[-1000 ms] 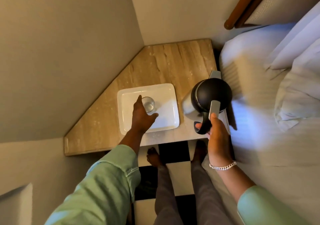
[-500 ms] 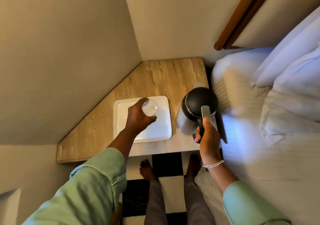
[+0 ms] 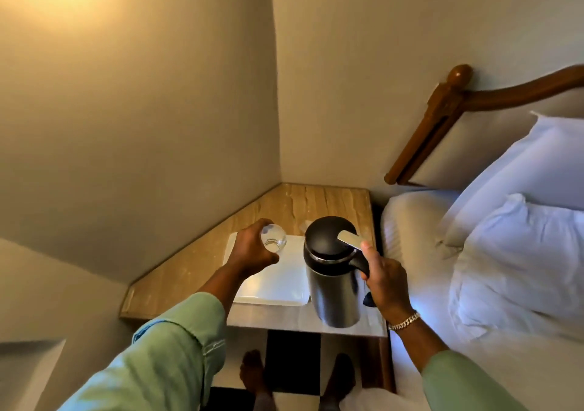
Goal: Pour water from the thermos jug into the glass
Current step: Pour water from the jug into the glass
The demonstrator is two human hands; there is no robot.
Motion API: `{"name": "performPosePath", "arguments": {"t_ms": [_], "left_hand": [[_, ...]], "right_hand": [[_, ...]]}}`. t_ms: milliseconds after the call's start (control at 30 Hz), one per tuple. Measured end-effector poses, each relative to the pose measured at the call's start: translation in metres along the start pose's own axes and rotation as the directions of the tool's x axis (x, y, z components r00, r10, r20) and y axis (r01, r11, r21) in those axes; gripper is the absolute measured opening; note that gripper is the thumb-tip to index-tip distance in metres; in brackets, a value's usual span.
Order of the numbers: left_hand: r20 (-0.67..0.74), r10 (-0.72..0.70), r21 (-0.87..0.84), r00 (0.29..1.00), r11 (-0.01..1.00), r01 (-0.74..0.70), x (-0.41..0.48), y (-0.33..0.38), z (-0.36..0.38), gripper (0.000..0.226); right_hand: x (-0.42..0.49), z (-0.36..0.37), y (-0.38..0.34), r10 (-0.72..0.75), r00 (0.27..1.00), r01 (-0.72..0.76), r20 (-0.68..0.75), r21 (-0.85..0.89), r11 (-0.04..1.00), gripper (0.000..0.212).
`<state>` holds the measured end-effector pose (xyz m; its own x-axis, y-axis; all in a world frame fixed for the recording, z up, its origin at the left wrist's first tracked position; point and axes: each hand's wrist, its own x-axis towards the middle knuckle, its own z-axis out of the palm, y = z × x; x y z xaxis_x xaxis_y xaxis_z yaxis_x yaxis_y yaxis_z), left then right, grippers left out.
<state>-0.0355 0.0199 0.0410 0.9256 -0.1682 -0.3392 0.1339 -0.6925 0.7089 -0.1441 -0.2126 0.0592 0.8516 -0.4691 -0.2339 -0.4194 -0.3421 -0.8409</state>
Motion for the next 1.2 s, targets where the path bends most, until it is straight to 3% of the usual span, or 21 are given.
{"name": "performPosePath", "arguments": {"t_ms": [200, 333, 633, 1200], "left_hand": [[-0.033, 0.011, -0.075, 0.999, 0.997, -0.013, -0.019, 0.016, -0.025, 0.077], [-0.055, 0.028, -0.131, 0.998, 0.991, -0.035, -0.024, 0.026, -0.042, 0.076], [-0.033, 0.071, -0.186, 0.997, 0.980, -0.076, -0.024, 0.032, -0.050, 0.078], [-0.048, 0.101, -0.149, 0.994, 0.983, -0.107, -0.029, 0.031, -0.036, 0.069]], "right_hand": [[0.007, -0.021, -0.086, -0.164, 0.976, 0.184, 0.140, -0.145, 0.972, 0.094], [0.019, -0.027, -0.128, -0.234, 0.943, 0.292, 0.238, -0.249, 0.923, 0.080], [0.040, -0.018, -0.192, -0.320, 0.839, 0.519, 0.440, -0.473, 0.712, 0.093], [0.056, -0.004, -0.246, -0.159, 0.770, 0.592, 0.618, -0.598, 0.540, 0.053]]}}
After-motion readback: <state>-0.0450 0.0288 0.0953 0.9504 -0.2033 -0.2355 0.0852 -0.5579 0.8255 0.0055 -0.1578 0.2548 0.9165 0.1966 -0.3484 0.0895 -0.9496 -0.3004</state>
